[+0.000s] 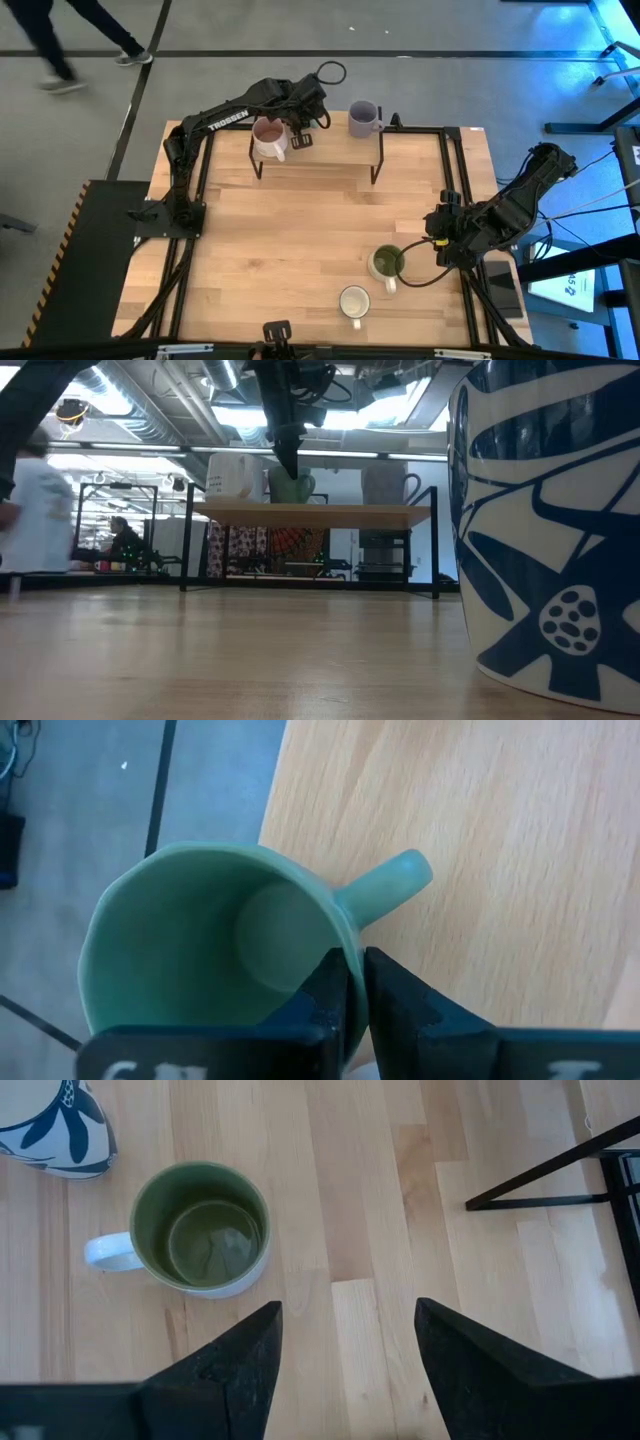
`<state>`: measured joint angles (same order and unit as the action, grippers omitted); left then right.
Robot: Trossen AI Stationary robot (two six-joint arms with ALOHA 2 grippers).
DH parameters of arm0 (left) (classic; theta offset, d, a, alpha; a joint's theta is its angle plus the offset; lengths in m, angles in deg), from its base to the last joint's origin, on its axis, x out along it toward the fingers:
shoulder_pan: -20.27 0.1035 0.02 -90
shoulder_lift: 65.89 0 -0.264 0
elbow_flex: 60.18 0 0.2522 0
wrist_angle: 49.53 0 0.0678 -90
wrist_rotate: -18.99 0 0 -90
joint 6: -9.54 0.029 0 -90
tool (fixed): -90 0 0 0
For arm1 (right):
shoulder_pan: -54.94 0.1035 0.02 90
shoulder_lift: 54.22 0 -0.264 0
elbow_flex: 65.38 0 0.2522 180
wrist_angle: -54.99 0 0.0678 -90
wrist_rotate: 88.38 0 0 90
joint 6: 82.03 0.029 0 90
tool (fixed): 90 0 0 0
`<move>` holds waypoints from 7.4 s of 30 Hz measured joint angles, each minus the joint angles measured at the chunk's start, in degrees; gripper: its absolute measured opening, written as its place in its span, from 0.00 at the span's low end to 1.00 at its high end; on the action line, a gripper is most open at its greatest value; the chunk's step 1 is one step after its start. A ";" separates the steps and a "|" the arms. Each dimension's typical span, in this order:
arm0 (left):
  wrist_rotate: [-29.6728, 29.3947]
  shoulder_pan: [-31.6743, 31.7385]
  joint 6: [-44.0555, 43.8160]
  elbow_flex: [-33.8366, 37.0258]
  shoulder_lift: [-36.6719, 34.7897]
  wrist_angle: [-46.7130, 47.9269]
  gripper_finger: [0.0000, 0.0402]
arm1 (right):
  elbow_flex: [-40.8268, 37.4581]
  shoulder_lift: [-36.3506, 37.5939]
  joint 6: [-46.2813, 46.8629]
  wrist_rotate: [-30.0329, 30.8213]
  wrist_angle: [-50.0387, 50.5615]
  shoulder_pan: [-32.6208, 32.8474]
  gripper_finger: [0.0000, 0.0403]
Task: Place coffee mugs
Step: Put the light green mug on the shelf, then put the white patterned mug on the shelf
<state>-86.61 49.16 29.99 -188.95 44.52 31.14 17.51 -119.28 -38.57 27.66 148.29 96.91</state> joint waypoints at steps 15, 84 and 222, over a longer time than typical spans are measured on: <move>-1.82 -0.20 2.34 0.00 -0.09 -0.44 0.14 | 0.00 0.00 1.27 -0.08 -0.24 0.00 0.54; 4.50 -37.81 -6.20 0.07 -11.47 -12.37 0.38 | 0.02 -3.18 0.94 -9.19 -0.70 0.07 0.54; 8.42 -6.76 -16.00 -18.49 5.81 20.84 0.06 | 0.70 -25.75 -35.91 -19.06 -14.08 0.00 0.54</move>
<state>-78.19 42.40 13.99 -207.44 50.33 51.97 18.21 -145.03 -74.48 8.60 134.21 96.91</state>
